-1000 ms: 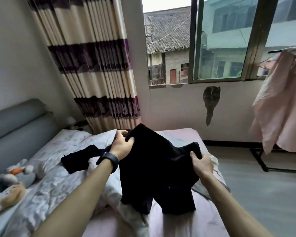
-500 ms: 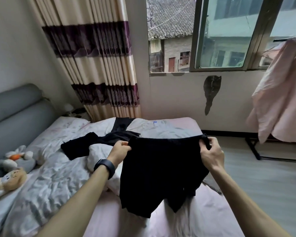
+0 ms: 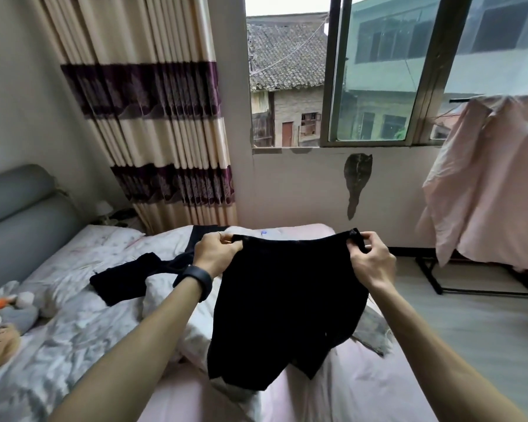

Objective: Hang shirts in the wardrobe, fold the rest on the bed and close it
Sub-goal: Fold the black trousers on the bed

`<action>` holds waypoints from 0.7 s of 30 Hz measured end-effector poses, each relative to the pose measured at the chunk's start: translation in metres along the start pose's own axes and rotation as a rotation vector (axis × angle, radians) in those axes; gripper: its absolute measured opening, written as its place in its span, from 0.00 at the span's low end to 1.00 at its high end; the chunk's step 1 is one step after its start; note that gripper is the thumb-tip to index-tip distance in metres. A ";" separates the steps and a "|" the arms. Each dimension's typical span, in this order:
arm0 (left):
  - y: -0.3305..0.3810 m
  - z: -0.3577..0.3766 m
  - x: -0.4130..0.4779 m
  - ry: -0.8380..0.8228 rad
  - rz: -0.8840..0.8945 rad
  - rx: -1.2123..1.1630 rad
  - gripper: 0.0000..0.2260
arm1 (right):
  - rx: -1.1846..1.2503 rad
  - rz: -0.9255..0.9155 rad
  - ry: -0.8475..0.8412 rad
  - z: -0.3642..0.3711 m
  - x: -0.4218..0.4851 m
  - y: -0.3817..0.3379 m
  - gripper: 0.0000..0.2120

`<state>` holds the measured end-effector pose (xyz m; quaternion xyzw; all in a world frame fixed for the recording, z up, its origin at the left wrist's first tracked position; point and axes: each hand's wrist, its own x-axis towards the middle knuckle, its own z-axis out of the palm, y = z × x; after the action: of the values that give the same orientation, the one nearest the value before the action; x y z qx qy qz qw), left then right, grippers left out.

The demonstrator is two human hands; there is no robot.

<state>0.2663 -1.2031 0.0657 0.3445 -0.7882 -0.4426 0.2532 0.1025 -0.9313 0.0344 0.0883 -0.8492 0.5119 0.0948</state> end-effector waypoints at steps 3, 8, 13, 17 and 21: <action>0.019 -0.013 0.005 -0.113 -0.079 -0.120 0.05 | -0.007 -0.020 0.017 -0.005 0.002 -0.011 0.13; 0.071 -0.035 0.021 -0.062 -0.143 -0.352 0.10 | 0.027 -0.062 0.058 -0.023 0.026 -0.063 0.14; 0.193 -0.066 0.042 0.014 0.055 -0.501 0.11 | 0.087 -0.265 0.160 -0.047 0.068 -0.190 0.13; 0.287 -0.085 0.038 0.019 0.206 -0.698 0.09 | 0.165 -0.423 0.219 -0.065 0.071 -0.284 0.17; 0.336 -0.092 0.028 -0.105 0.327 -0.814 0.05 | 0.261 -0.552 0.241 -0.075 0.060 -0.339 0.15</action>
<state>0.2057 -1.1477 0.4057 0.0645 -0.6054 -0.6882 0.3946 0.1333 -1.0237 0.3730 0.2654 -0.7033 0.5780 0.3175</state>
